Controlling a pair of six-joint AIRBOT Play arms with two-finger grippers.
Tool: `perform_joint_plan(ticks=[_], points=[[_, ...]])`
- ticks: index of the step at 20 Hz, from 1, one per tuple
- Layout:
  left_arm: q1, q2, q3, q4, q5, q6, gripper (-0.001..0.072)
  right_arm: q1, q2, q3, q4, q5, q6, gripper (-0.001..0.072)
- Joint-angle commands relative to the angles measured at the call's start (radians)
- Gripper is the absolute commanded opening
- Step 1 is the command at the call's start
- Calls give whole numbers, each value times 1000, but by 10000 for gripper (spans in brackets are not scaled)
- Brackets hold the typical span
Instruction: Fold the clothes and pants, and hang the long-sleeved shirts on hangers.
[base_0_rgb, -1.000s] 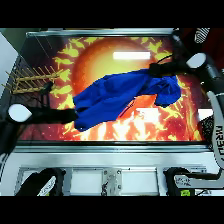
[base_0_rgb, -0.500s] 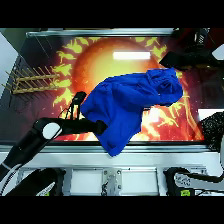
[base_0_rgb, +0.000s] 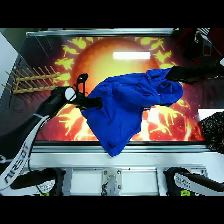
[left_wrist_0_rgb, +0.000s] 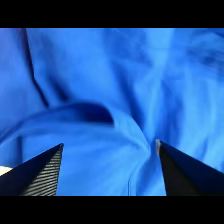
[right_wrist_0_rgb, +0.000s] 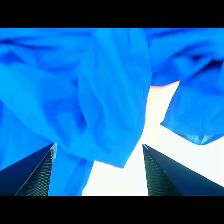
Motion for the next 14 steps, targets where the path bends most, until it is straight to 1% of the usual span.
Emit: perform_joint_plan(ticks=[1, 3, 4, 5, 6, 9, 12, 14], points=[[-8, -161, 115, 9, -79, -26, 619, 10, 10, -55, -10, 14, 22, 584], [-16, -212, 145, 15, -114, -34, 603, 19, 14, -92, -16, 14, 21, 584], [-16, -220, 147, 39, -116, -55, 589, 23, 15, -117, -18, 14, 21, 585], [-16, -218, 143, 77, -116, -74, 264, 30, 15, -149, -18, 14, 21, 584], [-8, -206, 137, 116, -116, -74, 6, 37, 15, -188, -17, 13, 21, 585], [43, -98, 63, 164, -121, -74, 11, 80, 14, -369, -16, -32, 21, 584], [100, 95, -117, 163, -120, -66, 12, 161, 8, -574, 25, -174, 19, 585], [121, 215, -245, 162, -138, -63, 12, 232, -19, -650, 76, -239, 10, 585]])
